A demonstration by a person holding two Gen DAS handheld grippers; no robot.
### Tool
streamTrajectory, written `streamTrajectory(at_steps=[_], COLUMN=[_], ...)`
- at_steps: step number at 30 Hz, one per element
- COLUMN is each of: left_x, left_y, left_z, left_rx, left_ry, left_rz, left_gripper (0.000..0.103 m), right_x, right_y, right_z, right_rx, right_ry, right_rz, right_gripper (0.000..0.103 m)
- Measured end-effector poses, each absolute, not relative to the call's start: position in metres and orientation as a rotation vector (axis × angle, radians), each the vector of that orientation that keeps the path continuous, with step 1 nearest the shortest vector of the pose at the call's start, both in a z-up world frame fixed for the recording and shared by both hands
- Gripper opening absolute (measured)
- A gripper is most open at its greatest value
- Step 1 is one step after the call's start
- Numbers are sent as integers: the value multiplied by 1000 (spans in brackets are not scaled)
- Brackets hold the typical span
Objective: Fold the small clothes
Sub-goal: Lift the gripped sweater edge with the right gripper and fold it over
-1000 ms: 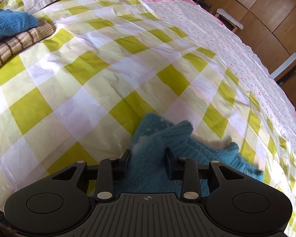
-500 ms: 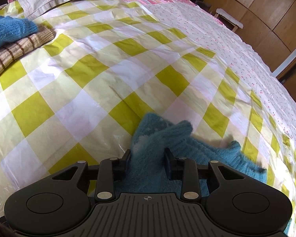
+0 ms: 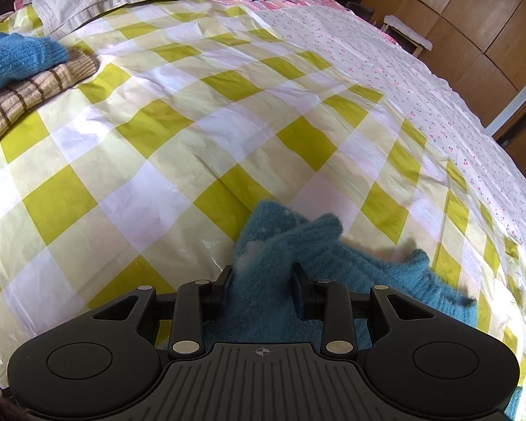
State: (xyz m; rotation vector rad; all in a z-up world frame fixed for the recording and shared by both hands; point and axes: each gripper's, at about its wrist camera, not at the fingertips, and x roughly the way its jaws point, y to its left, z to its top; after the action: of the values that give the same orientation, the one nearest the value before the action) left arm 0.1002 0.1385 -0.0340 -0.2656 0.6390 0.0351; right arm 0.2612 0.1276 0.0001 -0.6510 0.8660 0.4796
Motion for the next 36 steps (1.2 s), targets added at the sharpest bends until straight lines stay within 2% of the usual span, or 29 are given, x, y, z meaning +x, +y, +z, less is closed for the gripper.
streamTrajectory(at_steps=[22, 29, 30, 32, 36], left_x=[108, 110, 110, 108, 103], left_y=[132, 129, 126, 120, 114], left_z=[-37, -50, -49, -48, -42], left_rx=[-287, -402, -391, -381, -393], left_ry=[661, 658, 653, 640, 617], left_rz=[38, 93, 101, 92, 95], left_gripper=[82, 88, 88, 73, 63], right_x=[262, 266, 266, 268, 269], right_y=[120, 110, 107, 102, 86], right_z=[3, 9, 10, 14, 26], right_rx=[-614, -556, -543, -514, -451], right_ry=[864, 871, 873, 877, 873], right_rz=[504, 527, 531, 540, 563], right_gripper=[32, 31, 30, 30, 28])
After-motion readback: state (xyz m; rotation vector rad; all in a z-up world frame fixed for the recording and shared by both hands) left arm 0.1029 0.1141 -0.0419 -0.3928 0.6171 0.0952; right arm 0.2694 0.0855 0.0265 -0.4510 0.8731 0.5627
